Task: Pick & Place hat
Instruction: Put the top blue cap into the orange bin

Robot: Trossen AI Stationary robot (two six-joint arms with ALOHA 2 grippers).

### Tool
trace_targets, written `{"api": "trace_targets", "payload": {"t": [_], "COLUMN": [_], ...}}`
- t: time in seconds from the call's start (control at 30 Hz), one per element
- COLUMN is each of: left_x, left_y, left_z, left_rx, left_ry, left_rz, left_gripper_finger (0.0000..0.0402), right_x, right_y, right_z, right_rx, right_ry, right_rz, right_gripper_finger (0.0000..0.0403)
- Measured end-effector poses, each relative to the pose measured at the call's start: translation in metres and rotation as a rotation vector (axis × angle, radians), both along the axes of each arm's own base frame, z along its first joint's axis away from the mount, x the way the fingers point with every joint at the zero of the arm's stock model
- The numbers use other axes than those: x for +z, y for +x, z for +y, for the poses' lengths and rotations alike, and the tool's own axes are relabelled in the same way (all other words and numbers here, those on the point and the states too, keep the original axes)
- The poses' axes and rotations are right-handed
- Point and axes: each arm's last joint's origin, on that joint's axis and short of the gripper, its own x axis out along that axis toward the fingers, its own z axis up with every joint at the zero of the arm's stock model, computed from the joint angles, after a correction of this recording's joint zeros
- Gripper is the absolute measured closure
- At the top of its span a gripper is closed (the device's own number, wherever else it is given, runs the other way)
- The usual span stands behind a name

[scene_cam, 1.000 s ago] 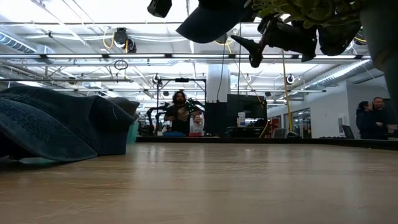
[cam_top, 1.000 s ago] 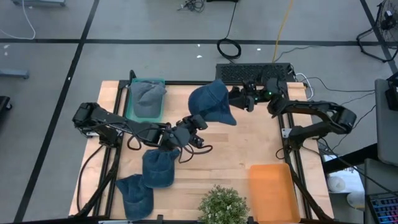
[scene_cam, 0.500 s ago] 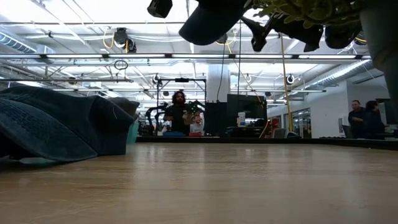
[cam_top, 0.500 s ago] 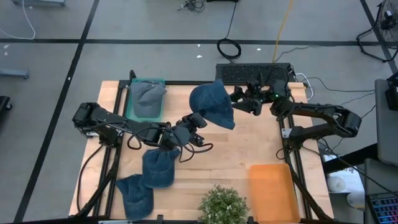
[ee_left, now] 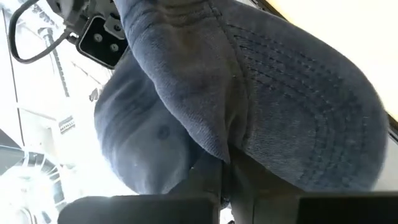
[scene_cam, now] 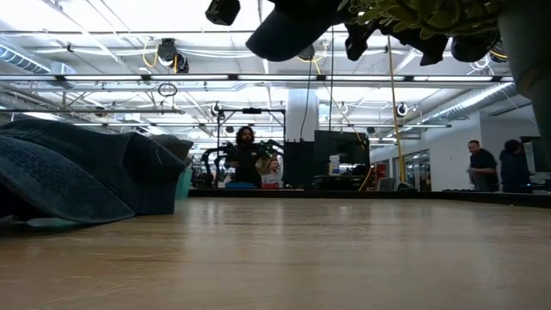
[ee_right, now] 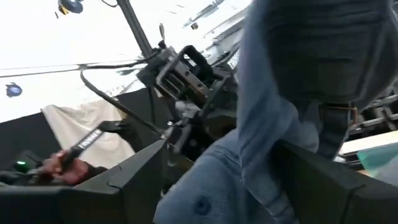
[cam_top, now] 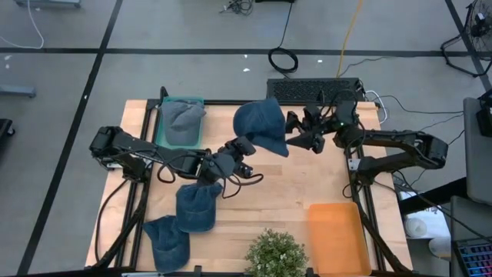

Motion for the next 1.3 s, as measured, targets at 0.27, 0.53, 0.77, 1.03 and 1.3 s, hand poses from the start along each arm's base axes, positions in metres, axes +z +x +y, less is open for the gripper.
{"api": "trace_targets", "payload": {"t": [0.27, 0.53, 0.77, 1.03, 1.3], "left_x": [0.0, 0.0, -0.002, -0.011, -0.015], "left_y": [0.001, 0.002, 0.002, 0.001, 0.001], "left_z": [0.005, 0.014, 0.018, 0.025, 0.036], "left_rx": [0.007, 0.029, 0.028, 0.038, 0.052], "left_ry": [-0.007, -0.03, -0.072, -0.185, -0.349], "left_rz": [-0.008, -0.032, -0.046, -0.062, -0.149], "left_gripper_finger": [0.0387, 0.0386, 0.0396, 0.0391, 0.0368], "right_x": [-0.013, 0.0, 0.038, 0.075, 0.105], "right_y": [0.011, 0.015, 0.028, 0.033, 0.023], "right_z": [0.007, 0.008, 0.012, 0.018, 0.017], "right_rx": [-0.169, -0.241, -0.208, -0.18, -0.34], "right_ry": [-0.086, -0.118, -0.226, -0.287, -0.347], "right_rz": [0.058, 0.032, 0.098, 0.189, 0.365], "right_gripper_finger": [0.0136, 0.0168, 0.0227, 0.0356, 0.0396]}}
